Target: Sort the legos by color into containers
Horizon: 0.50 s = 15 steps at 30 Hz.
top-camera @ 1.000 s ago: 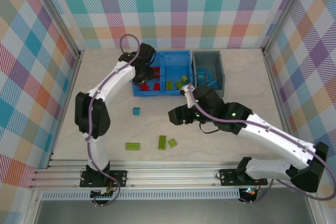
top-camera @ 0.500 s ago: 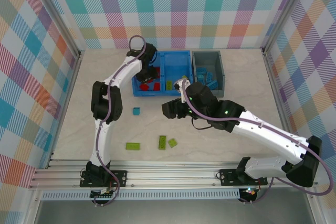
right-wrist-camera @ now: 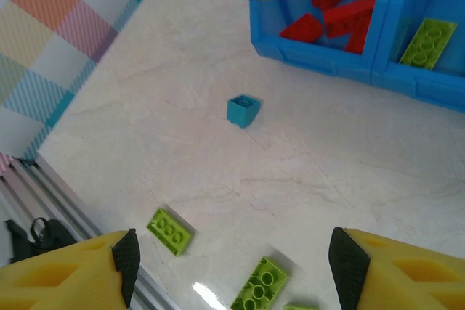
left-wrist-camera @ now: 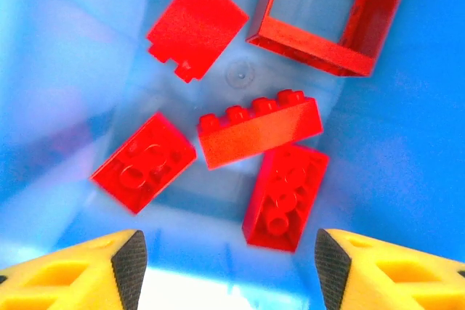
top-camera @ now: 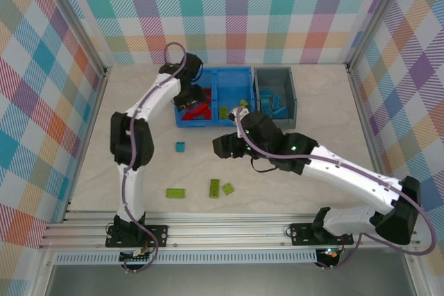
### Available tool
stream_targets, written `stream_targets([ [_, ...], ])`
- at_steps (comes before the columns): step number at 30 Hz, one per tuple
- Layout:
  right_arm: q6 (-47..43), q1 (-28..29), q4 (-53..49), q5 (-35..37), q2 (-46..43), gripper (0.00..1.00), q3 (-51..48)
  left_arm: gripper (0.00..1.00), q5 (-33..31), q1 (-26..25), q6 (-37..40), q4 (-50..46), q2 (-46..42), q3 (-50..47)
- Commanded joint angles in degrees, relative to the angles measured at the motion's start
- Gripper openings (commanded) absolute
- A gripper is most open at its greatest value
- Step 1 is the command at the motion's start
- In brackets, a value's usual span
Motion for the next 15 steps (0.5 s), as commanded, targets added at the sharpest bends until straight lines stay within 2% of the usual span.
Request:
stream_targets([
  [1, 4.5, 2.7, -0.6, 3.6, 8.3, 0.71, 3.7, 0.64, -5.1, 0.4, -1.7, -2.0, -16.6, -7.2],
  [5, 11.8, 5.5, -4.0, 6.3, 23.5, 0.71, 14.2, 0.66, -7.4, 0.3, -1.0, 2.6, -38.4, -25.1],
  [8, 15.6, 7.4, -9.7, 9.0, 35.5, 0.73, 26.1, 0.70, -7.5, 0.3, 0.9, 4.1, -54.2, -35.8],
  [11, 18.3, 7.7, -16.5, 10.3, 46.4, 0.80, 38.7, 0.75, -7.1, 0.3, 3.3, 2.1, -67.4, -42.5],
  [15, 19.2, 7.6, -22.7, 12.1, 57.9, 0.84, 52.3, 0.76, -7.1, 0.3, 5.4, -3.4, -79.8, -45.8],
])
